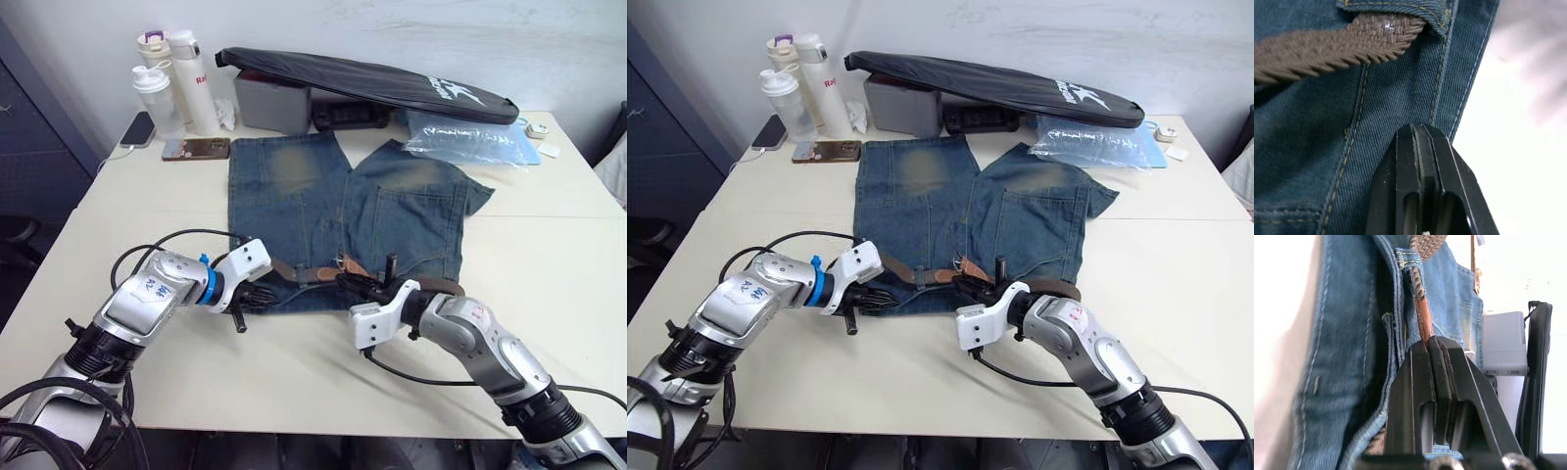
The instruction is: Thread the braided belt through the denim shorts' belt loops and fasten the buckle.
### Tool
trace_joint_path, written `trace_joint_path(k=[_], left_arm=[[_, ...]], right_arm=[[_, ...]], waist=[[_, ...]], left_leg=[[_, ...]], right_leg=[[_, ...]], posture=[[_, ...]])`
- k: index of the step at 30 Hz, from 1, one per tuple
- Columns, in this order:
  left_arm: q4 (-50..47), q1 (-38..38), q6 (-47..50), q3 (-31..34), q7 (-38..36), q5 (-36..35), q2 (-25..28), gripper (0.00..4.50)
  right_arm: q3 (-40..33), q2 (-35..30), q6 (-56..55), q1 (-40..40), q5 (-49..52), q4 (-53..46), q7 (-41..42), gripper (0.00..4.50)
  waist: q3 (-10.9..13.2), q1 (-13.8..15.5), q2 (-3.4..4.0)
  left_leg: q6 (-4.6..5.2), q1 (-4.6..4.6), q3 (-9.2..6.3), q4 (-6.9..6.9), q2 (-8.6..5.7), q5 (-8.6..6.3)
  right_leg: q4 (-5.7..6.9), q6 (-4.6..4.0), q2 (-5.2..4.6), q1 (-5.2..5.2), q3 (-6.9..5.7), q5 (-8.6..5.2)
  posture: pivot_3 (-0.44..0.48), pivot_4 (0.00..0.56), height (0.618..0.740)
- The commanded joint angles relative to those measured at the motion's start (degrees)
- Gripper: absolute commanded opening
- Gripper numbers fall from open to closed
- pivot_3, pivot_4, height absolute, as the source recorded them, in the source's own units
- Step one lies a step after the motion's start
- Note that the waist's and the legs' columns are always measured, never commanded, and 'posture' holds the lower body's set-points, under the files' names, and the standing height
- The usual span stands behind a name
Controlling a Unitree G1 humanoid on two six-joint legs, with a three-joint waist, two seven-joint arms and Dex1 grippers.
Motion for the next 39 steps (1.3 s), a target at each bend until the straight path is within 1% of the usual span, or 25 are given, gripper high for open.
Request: trace_joint_path(k=[1,4,7,10,15,19,22,29,34,39], left_arm=[[1.15,0.62,-3.07,-4.36,0.55,7.31,2.20,0.03],[1.59,1.01,-3.82,-5.17,0.91,8.87,1.61,0.03],[2.27,1.07,-4.26,-5.70,0.86,10.11,1.04,0.03],[2.82,1.17,-4.60,-5.86,0.70,10.71,0.52,0.03],[3.56,1.30,-4.82,-5.91,0.58,11.42,-0.80,0.03],[3.79,1.53,-4.87,-5.72,0.49,11.85,-1.46,0.03],[2.75,3.00,-4.57,-5.37,0.66,11.91,-1.30,0.03],[1.37,5.33,-3.78,-4.76,0.51,12.21,-1.27,0.03],[1.18,6.10,-4.10,-4.46,0.25,12.80,-0.90,0.03],[1.96,6.17,-5.22,-3.86,-0.69,13.35,0.35,0.03]], right_arm=[[-2.53,-1.18,-0.01,-1.26,0.61,-5.36,1.26,0.00],[-3.62,-2.05,0.33,-1.77,1.60,-7.99,2.70,0.00],[-5.64,-3.61,0.36,-3.12,2.94,-9.61,4.36,0.00],[-8.13,-6.06,-0.57,-5.09,4.34,-9.01,5.19,0.00],[-9.73,-9.23,-3.72,-9.84,7.03,-7.01,6.32,0.00],[-10.29,-10.78,-5.31,-12.41,8.30,-4.40,6.61,0.00],[-12.47,-15.35,-10.23,-16.82,9.25,2.76,6.03,0.00],[-14.52,-21.73,-18.43,-22.48,12.24,13.38,4.93,0.00],[-14.07,-22.62,-20.94,-23.32,14.32,14.59,5.86,0.00],[-14.20,-23.57,-21.51,-23.51,13.29,14.12,6.28,0.00]], waist=[[-0.12,-0.03,0.07],[-0.23,-0.01,0.18],[-0.22,0.00,0.15],[-0.21,-0.02,0.12],[-0.21,-0.03,0.12],[-0.21,0.10,0.11],[-0.19,0.02,0.17],[-0.18,-0.23,0.17],[-0.14,-0.31,0.10],[-0.13,-0.43,0.12]], left_leg=[[0.00,0.01,0.03,-0.02,0.01,0.00],[0.01,0.07,0.11,-0.04,0.01,0.00],[0.03,0.30,0.25,-0.04,0.01,-0.02],[0.11,0.67,0.43,-0.12,0.00,-0.07],[0.26,0.95,0.46,-0.11,0.02,-0.16],[0.34,0.97,0.44,-0.08,0.01,-0.20],[0.69,0.97,0.46,0.01,-0.03,-0.39],[0.79,1.33,0.74,-0.15,0.03,-0.46],[0.84,1.52,0.94,-0.22,0.09,-0.49],[0.84,1.54,0.98,-0.23,0.12,-0.50]], right_leg=[[0.00,0.00,0.01,0.00,0.04,0.00],[-0.04,0.00,0.01,0.01,0.12,0.00],[-0.05,0.01,0.01,0.12,0.26,0.00],[-0.10,0.02,0.01,0.42,0.46,-0.02],[-0.20,0.03,0.00,0.72,0.57,-0.02],[-0.21,0.03,0.00,0.78,0.65,-0.02],[-0.23,0.03,-0.04,0.82,0.78,-0.02],[-0.29,-0.03,-0.04,0.98,1.00,-0.07],[-0.29,-0.06,-0.04,1.06,1.15,-0.09],[-0.28,-0.07,-0.03,1.06,1.17,-0.09]], posture=[[0.000,0.150,0.740],[0.000,0.150,0.740],[0.000,0.150,0.740],[0.000,0.150,0.740],[0.000,0.150,0.740],[0.000,0.150,0.740],[0.000,0.150,0.740],[0.000,0.150,0.740],[0.000,0.150,0.740],[0.000,0.150,0.740]])
